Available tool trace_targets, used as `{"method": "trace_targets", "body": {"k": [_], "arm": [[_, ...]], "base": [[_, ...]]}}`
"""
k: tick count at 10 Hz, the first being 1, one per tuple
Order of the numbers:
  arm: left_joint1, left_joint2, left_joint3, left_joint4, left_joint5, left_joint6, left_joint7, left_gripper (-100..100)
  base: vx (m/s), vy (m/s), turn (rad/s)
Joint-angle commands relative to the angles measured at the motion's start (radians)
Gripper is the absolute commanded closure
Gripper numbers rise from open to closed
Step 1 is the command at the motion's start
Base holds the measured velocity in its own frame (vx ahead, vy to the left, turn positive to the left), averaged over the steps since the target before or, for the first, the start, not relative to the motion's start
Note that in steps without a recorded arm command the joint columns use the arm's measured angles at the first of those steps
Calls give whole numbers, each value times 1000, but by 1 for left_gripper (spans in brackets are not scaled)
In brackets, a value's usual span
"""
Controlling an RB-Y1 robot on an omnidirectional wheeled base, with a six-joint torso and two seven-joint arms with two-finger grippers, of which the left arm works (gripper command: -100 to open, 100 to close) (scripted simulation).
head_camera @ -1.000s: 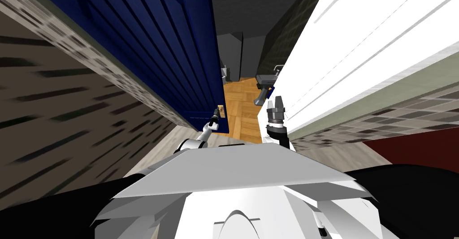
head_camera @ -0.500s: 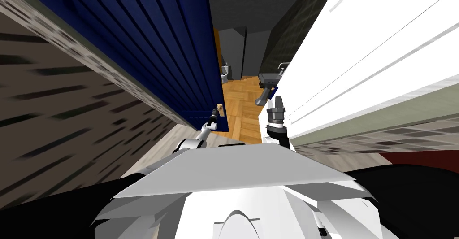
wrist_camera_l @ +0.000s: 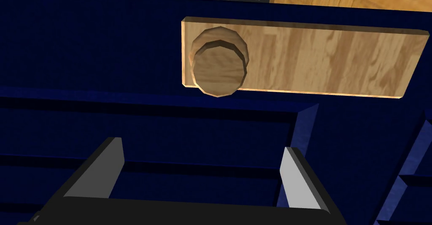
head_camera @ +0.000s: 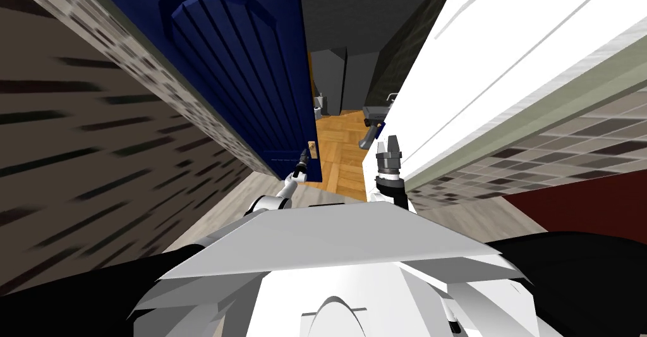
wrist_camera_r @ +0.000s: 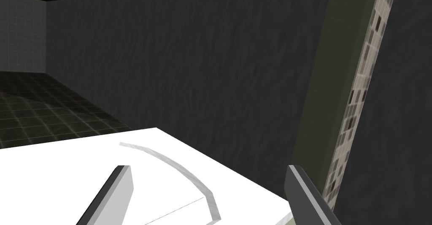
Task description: Push the door open
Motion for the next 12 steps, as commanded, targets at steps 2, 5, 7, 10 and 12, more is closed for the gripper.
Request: {"method": "trace_targets", "body": {"k": [2, 5, 7, 10, 12], "arm": [[-4, -12, -3, 2, 0, 3, 2, -100], [-4, -2, 1, 7, 1, -3, 0, -100], [-3, 1, 5, 8, 2, -7, -2, -100], [-1, 1, 11, 10, 4, -14, -6, -100], [1, -4, 15, 11, 5, -19, -8, -100]], "base": [[-210, -8, 24], [45, -18, -14], [190, -23, -18], [214, -53, -26], [217, -47, -22]]}}
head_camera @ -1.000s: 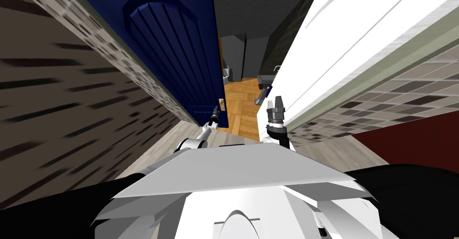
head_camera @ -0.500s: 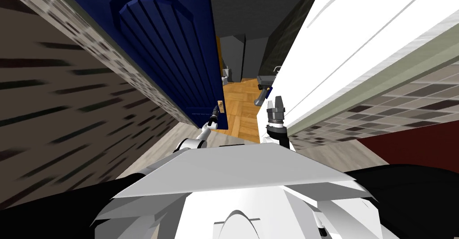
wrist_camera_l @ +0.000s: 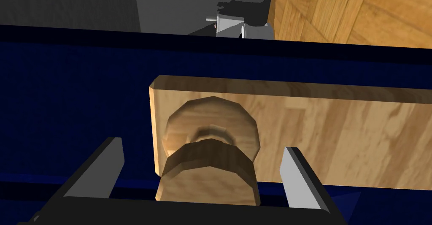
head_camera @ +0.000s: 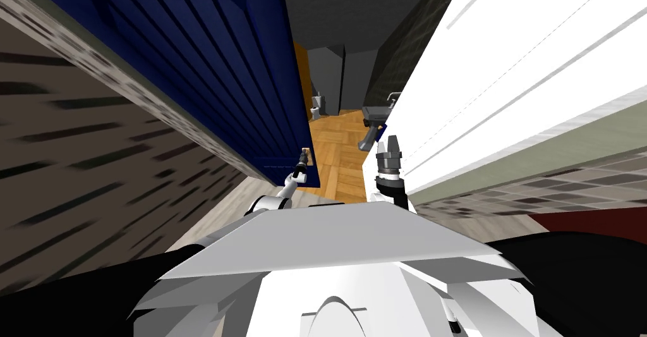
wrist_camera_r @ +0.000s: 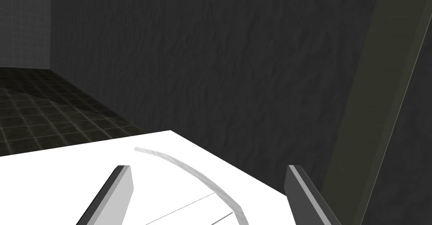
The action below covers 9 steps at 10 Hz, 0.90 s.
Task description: Push the door open
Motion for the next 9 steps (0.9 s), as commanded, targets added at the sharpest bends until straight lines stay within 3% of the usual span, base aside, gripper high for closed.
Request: {"method": "trace_targets", "body": {"k": [1, 2, 7, 9], "arm": [[0, 0, 0, 0, 0, 0, 0, -100], [0, 0, 0, 0, 0, 0, 0, 100], [0, 0, 0, 0, 0, 0, 0, 100], [2, 9, 17, 4, 6, 2, -9, 100]], "base": [[96, -11, -2], [-12, -1, 8], [-19, 3, -2], [109, -64, 34]]}}
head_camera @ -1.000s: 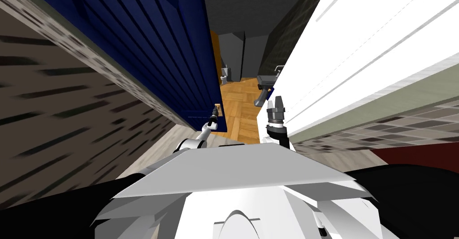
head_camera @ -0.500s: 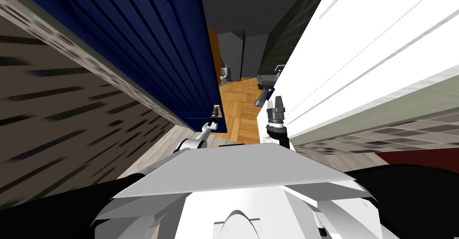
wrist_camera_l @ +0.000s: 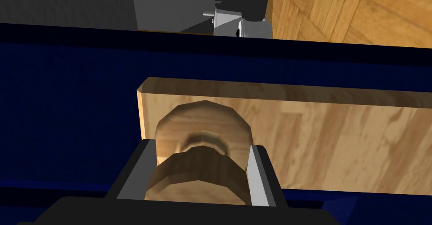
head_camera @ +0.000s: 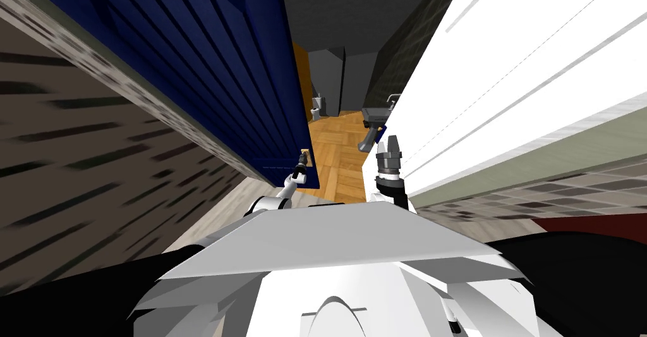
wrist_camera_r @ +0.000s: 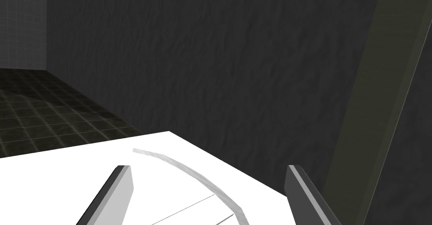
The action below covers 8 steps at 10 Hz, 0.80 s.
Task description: Push the door open
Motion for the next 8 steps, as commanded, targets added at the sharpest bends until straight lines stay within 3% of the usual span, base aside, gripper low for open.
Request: {"method": "trace_targets", "body": {"k": [1, 8], "arm": [[-5, 10, 15, -6, 5, -2, -7, 100], [-4, 32, 74, -1, 25, -1, -36, 100]], "base": [[154, -61, 40], [149, -75, 37]]}}
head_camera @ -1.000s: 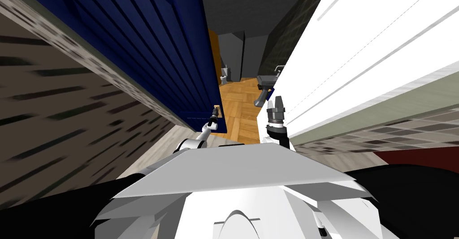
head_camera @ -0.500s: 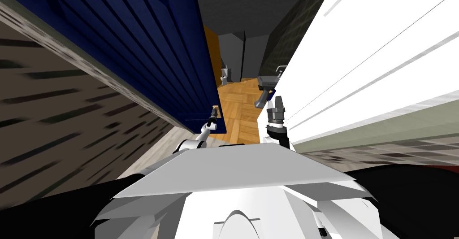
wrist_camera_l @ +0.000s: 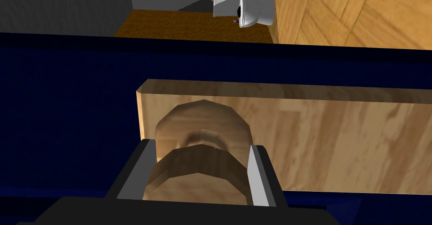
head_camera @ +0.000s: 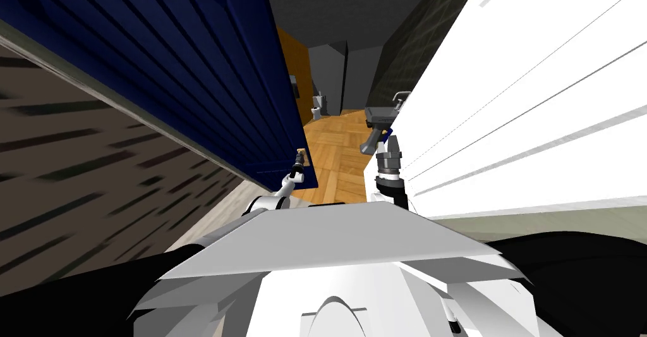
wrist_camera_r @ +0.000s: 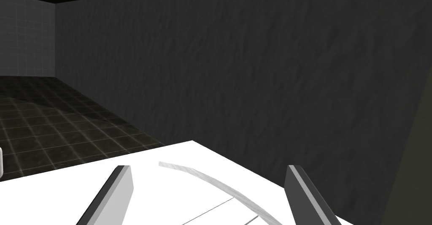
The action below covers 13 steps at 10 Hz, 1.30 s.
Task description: Push the door open
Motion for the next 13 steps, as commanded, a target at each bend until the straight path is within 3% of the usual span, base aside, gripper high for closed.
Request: {"method": "trace_targets", "body": {"k": [1, 3, 5, 7, 10, 11, 12, 13], "arm": [[9, 14, 29, -16, 9, 3, -15, 100], [9, 17, 41, -17, 13, 4, -22, 100], [9, 26, 73, -12, 24, 4, -37, 100], [10, 28, 80, -11, 26, 4, -40, 100], [10, 40, 124, -7, 42, 5, -62, 100], [10, 40, 124, -26, 42, 5, -62, 100], [10, 40, 124, -7, 42, 5, -62, 100], [11, 46, 149, -5, 50, 5, -74, 100]], "base": [[190, -134, 60], [163, -104, 68], [155, -100, 67], [134, -79, 34], [173, -105, 72], [120, -115, 53], [64, -32, 9], [127, -57, 38]]}}
